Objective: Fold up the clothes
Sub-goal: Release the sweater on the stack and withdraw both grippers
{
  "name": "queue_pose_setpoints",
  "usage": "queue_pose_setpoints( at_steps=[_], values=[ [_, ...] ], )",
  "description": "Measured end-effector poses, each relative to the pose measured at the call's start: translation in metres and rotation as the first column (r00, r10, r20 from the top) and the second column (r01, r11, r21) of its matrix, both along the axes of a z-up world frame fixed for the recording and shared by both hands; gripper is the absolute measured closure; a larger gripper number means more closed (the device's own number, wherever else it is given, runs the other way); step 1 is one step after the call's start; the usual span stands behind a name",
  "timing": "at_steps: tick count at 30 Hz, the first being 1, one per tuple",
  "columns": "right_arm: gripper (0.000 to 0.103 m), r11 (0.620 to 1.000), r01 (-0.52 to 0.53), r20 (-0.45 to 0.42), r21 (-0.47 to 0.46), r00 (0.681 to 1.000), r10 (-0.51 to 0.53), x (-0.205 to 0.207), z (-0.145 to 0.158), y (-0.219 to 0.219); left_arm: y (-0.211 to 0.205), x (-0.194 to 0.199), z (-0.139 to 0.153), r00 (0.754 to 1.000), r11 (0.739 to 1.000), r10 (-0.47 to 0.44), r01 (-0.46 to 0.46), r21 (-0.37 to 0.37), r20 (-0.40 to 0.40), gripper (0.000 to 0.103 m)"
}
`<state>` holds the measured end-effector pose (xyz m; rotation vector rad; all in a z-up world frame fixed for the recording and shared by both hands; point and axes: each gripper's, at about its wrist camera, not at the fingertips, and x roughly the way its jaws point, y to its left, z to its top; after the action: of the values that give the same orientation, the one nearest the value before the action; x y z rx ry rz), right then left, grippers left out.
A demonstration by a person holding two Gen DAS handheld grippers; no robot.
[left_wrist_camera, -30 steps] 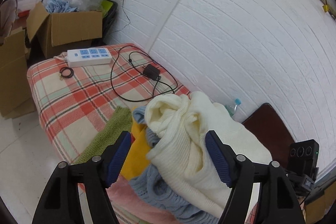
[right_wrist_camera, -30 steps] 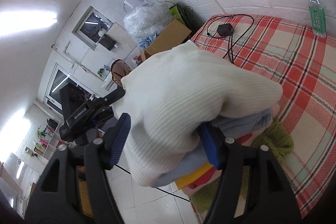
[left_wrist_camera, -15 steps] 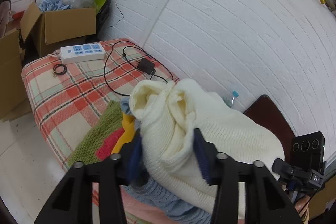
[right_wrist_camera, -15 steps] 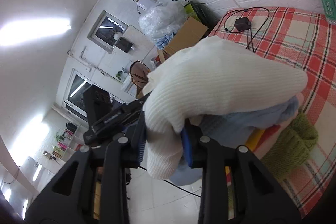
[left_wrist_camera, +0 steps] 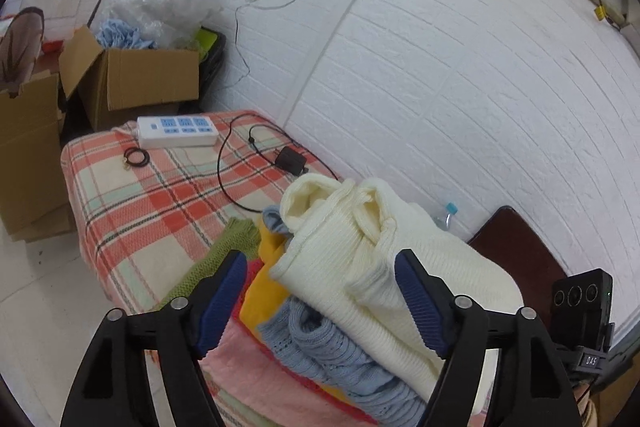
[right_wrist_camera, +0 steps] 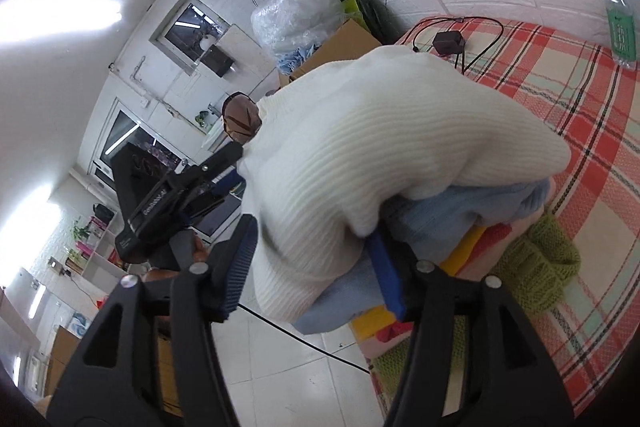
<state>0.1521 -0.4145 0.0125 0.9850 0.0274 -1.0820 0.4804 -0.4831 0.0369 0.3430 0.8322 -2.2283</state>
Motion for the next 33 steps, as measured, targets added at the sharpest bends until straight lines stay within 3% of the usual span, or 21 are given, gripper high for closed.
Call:
queue_pose_setpoints(
  at_steps=[5,7,10,13,17,24,33],
  values=[
    [0.036,0.999,-0.015,-0.159,-0.036,0.987,0.009,0.014,0.005,0.011,0.034,0.003,0.018,1.000,0.992,0.012,-0.011,-0.124,0.008,0.012],
    [0.036,0.999,-0.024,-0.195,-0.040,0.981,0.016,0.018,0.004,0.015,0.049,0.003,0.023,1.000,0.986,0.006,-0.003,-0.164,0.015,0.002],
    [0.035,0.999,-0.025,-0.232,-0.047,0.973,0.013,0.022,0.002,0.023,0.069,-0.002,0.025,0.999,0.979,-0.010,0.018,-0.204,0.041,0.000],
    [0.035,0.997,-0.032,-0.271,-0.076,0.962,0.011,0.025,0.003,0.037,0.087,-0.011,0.024,0.996,0.976,-0.046,0.061,-0.210,0.077,0.000],
    [0.020,0.988,-0.029,-0.364,-0.154,0.931,-0.029,0.033,0.010,0.066,0.107,-0.022,0.018,0.992,0.975,-0.056,0.078,-0.207,0.111,0.000],
    [0.016,0.959,-0.044,-0.490,-0.280,0.866,-0.103,0.046,0.019,0.106,0.130,-0.030,0.010,0.990,0.982,-0.076,0.095,-0.163,0.123,0.000],
    [0.015,0.959,-0.045,-0.490,-0.279,0.866,-0.102,0.045,0.014,0.111,0.151,-0.039,0.007,0.988,0.982,-0.087,0.107,-0.156,0.131,0.000]
  ],
)
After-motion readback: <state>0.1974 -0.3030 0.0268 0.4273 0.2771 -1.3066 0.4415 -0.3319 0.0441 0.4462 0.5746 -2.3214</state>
